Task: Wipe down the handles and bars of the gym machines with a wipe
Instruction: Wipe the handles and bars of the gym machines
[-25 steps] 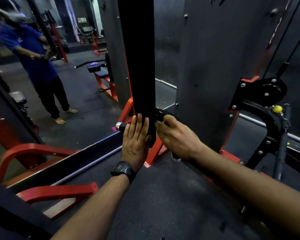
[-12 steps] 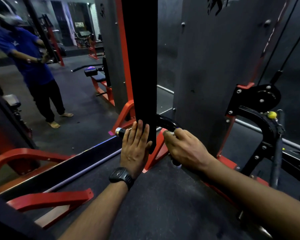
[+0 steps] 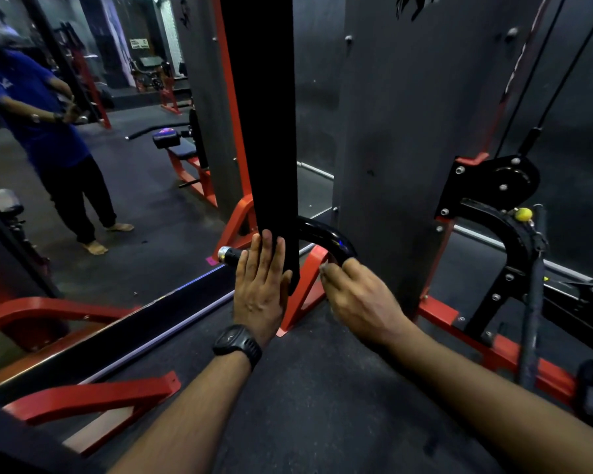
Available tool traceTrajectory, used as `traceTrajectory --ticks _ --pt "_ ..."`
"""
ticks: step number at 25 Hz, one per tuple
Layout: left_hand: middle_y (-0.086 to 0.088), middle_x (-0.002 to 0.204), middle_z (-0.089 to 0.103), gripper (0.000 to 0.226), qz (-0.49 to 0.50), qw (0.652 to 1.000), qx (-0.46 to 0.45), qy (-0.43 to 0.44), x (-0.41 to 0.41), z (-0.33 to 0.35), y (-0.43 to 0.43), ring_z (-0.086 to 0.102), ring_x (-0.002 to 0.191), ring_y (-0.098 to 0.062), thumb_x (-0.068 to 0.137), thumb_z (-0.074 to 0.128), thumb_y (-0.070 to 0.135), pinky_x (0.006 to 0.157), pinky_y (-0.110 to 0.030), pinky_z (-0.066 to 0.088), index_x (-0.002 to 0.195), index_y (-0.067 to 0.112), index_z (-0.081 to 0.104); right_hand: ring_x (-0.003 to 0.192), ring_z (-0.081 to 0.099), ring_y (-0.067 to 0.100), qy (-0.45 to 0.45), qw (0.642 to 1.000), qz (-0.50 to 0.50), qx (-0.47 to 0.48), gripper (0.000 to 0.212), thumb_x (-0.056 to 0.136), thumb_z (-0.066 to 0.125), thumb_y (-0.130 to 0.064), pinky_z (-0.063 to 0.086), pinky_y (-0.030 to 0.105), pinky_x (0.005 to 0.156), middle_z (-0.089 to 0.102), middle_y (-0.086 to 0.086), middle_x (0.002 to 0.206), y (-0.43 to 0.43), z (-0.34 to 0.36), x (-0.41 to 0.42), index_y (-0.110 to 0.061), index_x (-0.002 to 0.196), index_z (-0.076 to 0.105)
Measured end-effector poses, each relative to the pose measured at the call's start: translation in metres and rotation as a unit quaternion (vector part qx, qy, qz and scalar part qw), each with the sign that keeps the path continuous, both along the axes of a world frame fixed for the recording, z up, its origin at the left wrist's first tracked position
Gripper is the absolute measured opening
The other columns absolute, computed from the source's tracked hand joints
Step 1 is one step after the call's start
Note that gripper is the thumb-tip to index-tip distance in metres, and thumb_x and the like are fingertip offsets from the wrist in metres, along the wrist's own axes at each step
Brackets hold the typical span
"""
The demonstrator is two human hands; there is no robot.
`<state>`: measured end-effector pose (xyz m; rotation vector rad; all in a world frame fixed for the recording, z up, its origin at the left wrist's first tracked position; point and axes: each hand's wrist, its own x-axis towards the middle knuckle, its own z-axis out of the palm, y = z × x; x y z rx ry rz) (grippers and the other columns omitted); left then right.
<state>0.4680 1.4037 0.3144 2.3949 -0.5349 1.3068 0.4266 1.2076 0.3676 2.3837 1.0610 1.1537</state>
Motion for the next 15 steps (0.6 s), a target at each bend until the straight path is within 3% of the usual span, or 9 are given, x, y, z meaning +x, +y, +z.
traceTrajectory --ticks 9,12,15 --pt "0.003 0.164 -0.007 0.069 -0.018 1.0 0.005 0.025 -0.004 0.0 0.0 0.007 0.151 -0.023 0.101 0.041 0.029 0.116 -0.051 0.025 0.156 0.022 0.0 0.073 0.04 0.024 0.072 0.996 -0.06 0.005 0.032 0.085 0.038 -0.009 0.04 0.032 0.058 0.06 0.007 0.084 0.007 -0.027 -0.014 -0.01 0.078 0.069" --pt "0.003 0.164 -0.007 0.071 -0.02 0.999 0.005 0.03 -0.005 0.0 0.0 0.006 0.151 -0.022 0.101 0.042 0.029 0.116 -0.05 0.025 0.156 0.023 -0.001 0.069 0.045 0.024 0.061 0.994 -0.082 0.044 0.024 0.088 0.043 -0.004 0.038 0.034 0.058 0.06 0.01 0.086 0.01 -0.018 -0.006 -0.005 0.082 0.066" --pt "0.002 0.164 -0.007 0.07 -0.025 0.999 0.012 0.034 -0.004 -0.003 0.003 0.007 0.151 -0.024 0.101 0.042 0.028 0.117 -0.05 0.024 0.156 0.022 0.0 0.07 0.049 0.025 0.068 0.993 -0.098 0.018 0.033 0.082 0.036 -0.006 0.039 0.033 0.057 0.06 0.01 0.081 0.014 -0.03 -0.013 -0.008 0.073 0.067"
